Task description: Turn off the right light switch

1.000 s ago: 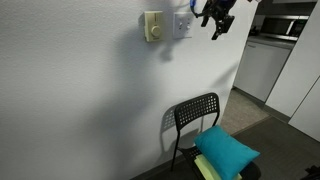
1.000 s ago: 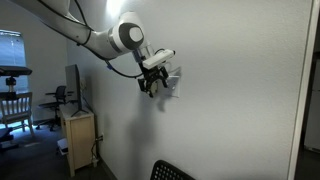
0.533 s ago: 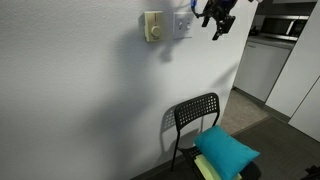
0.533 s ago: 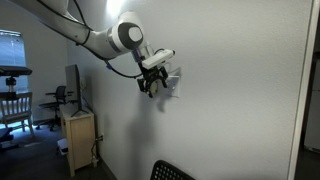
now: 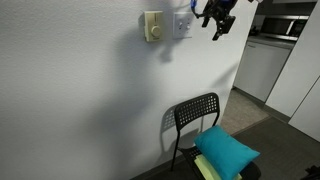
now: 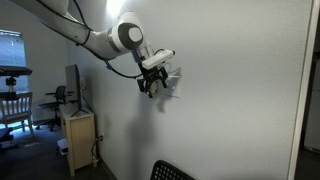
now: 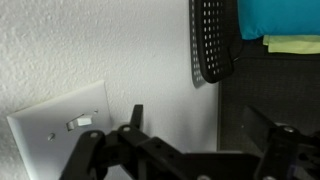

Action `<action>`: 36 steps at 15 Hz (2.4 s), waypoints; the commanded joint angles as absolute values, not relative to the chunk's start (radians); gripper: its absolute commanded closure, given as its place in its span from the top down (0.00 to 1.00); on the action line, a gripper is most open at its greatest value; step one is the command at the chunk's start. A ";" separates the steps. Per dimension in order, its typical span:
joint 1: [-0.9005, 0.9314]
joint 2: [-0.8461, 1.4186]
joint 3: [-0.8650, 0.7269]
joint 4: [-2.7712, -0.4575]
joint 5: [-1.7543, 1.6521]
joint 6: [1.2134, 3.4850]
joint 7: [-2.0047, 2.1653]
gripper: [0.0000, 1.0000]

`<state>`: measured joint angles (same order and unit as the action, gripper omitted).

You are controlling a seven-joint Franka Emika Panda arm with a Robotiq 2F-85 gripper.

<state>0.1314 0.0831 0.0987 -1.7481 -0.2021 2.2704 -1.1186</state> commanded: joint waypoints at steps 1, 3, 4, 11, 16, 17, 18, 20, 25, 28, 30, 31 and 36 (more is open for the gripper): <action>0.119 0.052 0.106 -1.783 -0.205 2.261 -1.111 1.00; 0.119 0.052 0.106 -1.784 -0.205 2.261 -1.111 1.00; 0.119 0.052 0.106 -1.784 -0.205 2.261 -1.111 1.00; 0.119 0.052 0.106 -1.784 -0.205 2.261 -1.111 1.00; 0.119 0.052 0.106 -1.784 -0.205 2.261 -1.111 1.00; 0.119 0.052 0.106 -1.784 -0.205 2.261 -1.111 1.00; 0.119 0.052 0.106 -1.784 -0.205 2.261 -1.111 1.00; 0.119 0.052 0.106 -1.784 -0.205 2.261 -1.111 1.00; 0.123 0.084 0.109 -1.746 -0.204 2.268 -1.117 1.00; 0.123 0.084 0.109 -1.746 -0.204 2.268 -1.117 1.00; 0.123 0.084 0.109 -1.746 -0.204 2.268 -1.117 1.00; 0.123 0.084 0.109 -1.746 -0.204 2.268 -1.117 1.00; 0.123 0.084 0.109 -1.746 -0.204 2.268 -1.117 1.00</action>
